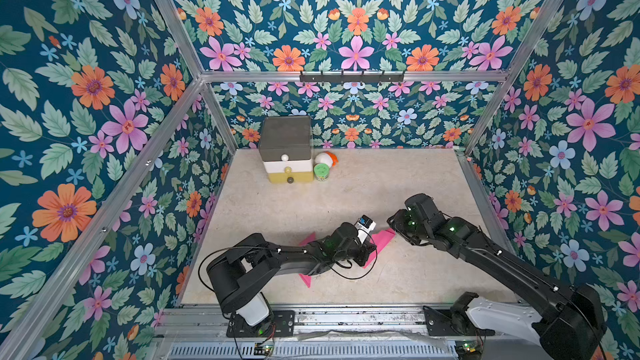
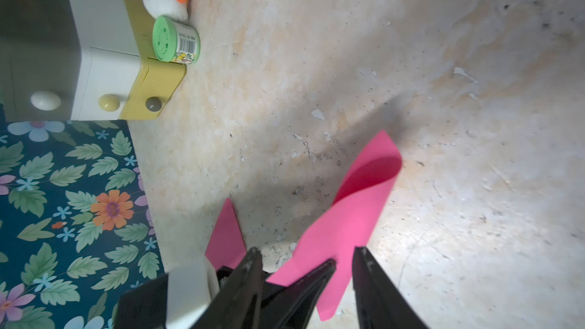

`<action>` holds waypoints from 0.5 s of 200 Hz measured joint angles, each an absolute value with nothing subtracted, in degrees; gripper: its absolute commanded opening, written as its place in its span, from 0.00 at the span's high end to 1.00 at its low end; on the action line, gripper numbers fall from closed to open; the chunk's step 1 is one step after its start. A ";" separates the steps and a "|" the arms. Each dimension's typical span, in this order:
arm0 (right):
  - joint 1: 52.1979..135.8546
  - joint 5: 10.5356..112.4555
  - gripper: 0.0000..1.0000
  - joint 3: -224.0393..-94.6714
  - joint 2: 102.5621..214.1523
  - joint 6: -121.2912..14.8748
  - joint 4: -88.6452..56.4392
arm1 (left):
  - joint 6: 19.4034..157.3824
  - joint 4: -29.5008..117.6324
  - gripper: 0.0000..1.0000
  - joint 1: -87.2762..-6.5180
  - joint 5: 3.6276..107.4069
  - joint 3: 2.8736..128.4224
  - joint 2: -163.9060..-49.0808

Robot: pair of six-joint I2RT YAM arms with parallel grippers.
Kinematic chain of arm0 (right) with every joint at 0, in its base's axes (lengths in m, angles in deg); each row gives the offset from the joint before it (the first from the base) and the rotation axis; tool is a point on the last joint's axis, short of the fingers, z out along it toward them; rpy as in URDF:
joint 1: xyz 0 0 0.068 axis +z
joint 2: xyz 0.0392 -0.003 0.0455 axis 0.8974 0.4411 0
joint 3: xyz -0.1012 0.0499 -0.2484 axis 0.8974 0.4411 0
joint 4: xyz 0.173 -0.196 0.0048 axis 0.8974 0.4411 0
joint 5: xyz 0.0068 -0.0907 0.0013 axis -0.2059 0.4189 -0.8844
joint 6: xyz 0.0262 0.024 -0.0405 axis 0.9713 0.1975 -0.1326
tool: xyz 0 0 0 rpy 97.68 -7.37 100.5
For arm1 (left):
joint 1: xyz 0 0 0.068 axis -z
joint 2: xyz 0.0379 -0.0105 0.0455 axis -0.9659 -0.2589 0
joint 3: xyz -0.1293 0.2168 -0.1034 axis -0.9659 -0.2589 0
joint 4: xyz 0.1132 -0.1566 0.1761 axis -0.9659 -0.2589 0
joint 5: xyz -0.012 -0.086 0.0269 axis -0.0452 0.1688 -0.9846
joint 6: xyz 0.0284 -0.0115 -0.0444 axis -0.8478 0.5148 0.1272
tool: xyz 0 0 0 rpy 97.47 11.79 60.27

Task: Fold the square paper diagonally
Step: Fold the paper at the center of the board.

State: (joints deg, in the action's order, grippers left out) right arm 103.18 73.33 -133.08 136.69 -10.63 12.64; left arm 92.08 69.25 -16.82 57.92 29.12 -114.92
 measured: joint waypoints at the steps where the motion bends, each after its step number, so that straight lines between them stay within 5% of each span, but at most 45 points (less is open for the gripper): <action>1: 103.18 73.35 0.55 -133.08 136.78 -10.63 12.55 | 92.04 69.25 1.00 -16.82 57.92 29.12 -114.92; 100: 104.12 72.06 0.71 -131.59 143.16 -10.08 10.56 | 91.79 72.70 1.00 -16.28 57.59 28.99 -118.79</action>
